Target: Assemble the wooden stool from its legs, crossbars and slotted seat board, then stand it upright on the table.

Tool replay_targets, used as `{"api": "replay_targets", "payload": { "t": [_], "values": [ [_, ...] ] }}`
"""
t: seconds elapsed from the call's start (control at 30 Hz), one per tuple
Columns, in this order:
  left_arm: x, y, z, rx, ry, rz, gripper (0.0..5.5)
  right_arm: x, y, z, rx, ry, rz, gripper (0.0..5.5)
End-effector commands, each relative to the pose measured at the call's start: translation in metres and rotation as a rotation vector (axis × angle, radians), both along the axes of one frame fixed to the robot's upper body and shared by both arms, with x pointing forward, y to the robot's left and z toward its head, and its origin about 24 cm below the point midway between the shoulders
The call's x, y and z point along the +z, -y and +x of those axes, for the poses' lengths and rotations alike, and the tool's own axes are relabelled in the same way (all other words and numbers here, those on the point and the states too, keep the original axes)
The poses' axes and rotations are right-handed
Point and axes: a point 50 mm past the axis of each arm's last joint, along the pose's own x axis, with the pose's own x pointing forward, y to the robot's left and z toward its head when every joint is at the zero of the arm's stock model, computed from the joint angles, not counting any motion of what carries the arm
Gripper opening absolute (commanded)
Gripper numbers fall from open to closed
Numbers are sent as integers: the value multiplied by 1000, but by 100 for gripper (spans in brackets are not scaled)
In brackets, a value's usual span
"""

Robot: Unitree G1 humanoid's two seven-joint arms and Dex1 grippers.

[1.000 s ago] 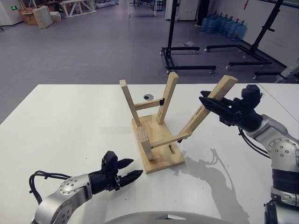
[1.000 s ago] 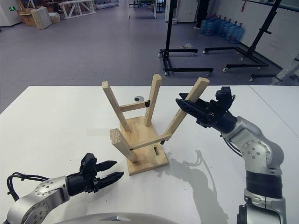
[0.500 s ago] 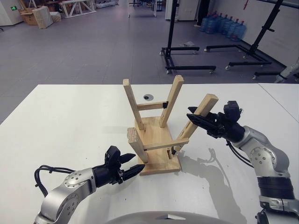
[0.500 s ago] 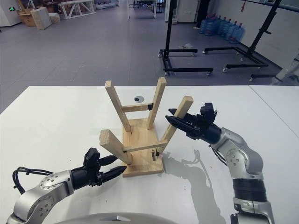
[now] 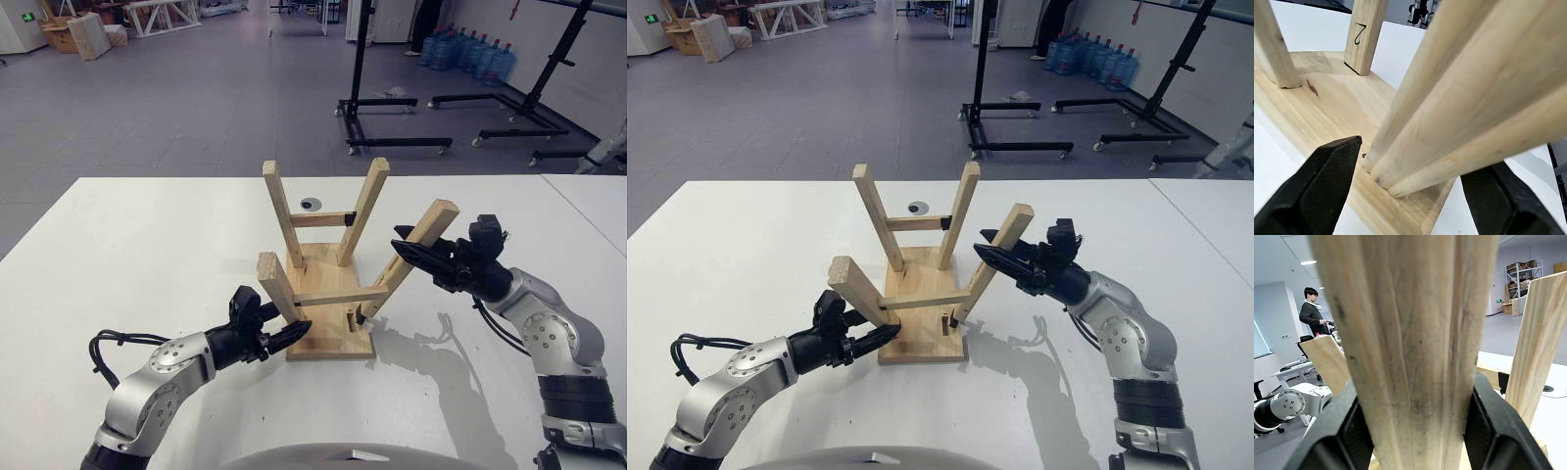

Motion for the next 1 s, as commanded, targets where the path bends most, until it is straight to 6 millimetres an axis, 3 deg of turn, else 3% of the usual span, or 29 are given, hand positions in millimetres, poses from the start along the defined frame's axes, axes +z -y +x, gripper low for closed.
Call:
{"api": "replay_targets", "payload": {
  "t": [0.03, 0.33, 0.53, 0.67, 0.77, 0.87, 1.0],
  "values": [
    [-1, -16, 12, 60, 28, 86, 339, -1, -6, -1, -5, -9, 10, 212],
    [11, -21, 9, -57, 50, 72, 339, 2, -20, -4, -5, -3, 54, 212],
    [33, -32, -17, -269, 48, 118, 339, 1, -24, -8, 5, -1, 64, 212],
    [42, -68, -18, -242, 24, 156, 339, -2, -26, -12, 27, 8, 35, 212],
    [48, -94, -4, -126, 42, 162, 339, -10, -26, -12, 26, 13, -1, 212],
    [54, -109, 6, -70, 68, 190, 339, -11, -25, -8, 21, 37, -26, 211],
    [80, -118, 17, -16, 132, 119, 339, -8, -21, -1, 22, 66, -66, 211]
  ]
}}
